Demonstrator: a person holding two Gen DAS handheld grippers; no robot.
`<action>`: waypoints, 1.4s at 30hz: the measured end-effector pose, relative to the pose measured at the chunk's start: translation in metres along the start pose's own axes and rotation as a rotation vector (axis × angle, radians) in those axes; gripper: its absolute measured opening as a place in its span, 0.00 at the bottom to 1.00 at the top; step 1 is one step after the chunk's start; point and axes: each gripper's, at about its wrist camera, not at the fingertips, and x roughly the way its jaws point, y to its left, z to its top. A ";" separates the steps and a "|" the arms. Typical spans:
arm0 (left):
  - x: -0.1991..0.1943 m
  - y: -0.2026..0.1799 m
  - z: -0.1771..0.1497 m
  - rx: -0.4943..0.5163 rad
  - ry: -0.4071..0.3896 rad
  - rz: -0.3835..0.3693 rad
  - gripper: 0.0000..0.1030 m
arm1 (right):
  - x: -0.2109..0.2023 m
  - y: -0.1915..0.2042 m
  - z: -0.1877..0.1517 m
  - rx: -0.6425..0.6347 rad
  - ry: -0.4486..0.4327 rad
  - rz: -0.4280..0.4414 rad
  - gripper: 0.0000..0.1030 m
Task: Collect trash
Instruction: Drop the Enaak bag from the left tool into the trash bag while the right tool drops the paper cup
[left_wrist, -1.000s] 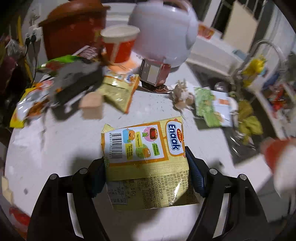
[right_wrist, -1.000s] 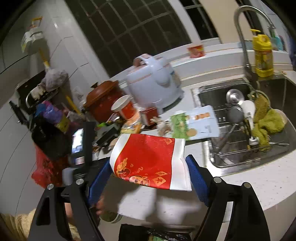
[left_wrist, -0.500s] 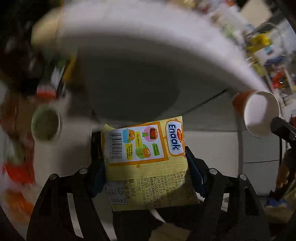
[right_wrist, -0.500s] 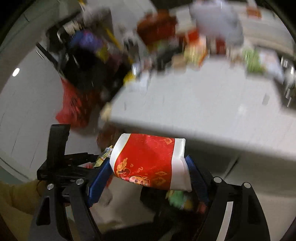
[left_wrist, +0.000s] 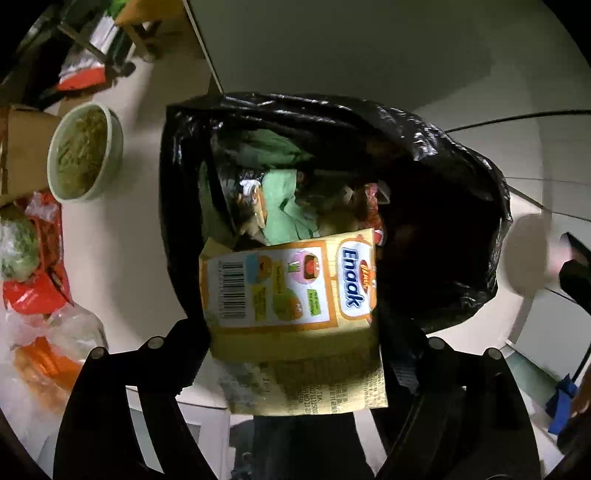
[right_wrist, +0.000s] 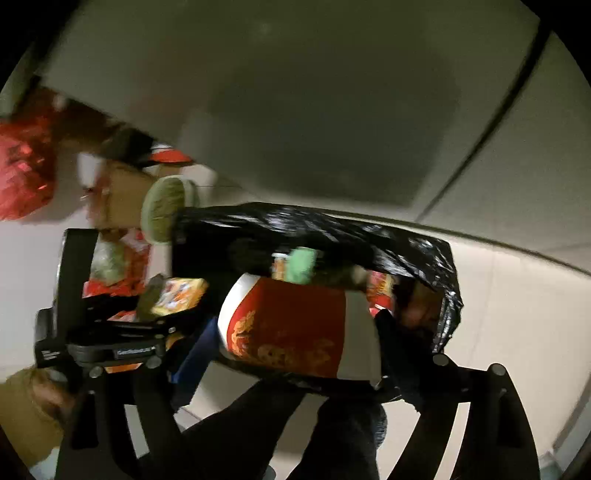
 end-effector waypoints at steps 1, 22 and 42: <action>-0.002 0.002 0.001 0.000 -0.009 0.001 0.79 | 0.001 -0.003 -0.002 0.011 0.003 -0.012 0.82; -0.170 -0.023 -0.056 0.138 -0.208 -0.185 0.87 | -0.314 0.045 0.040 -0.221 -0.619 0.102 0.95; -0.184 0.001 -0.094 -0.123 -0.265 -0.155 0.87 | -0.313 -0.027 0.298 -0.181 -0.687 -0.257 0.70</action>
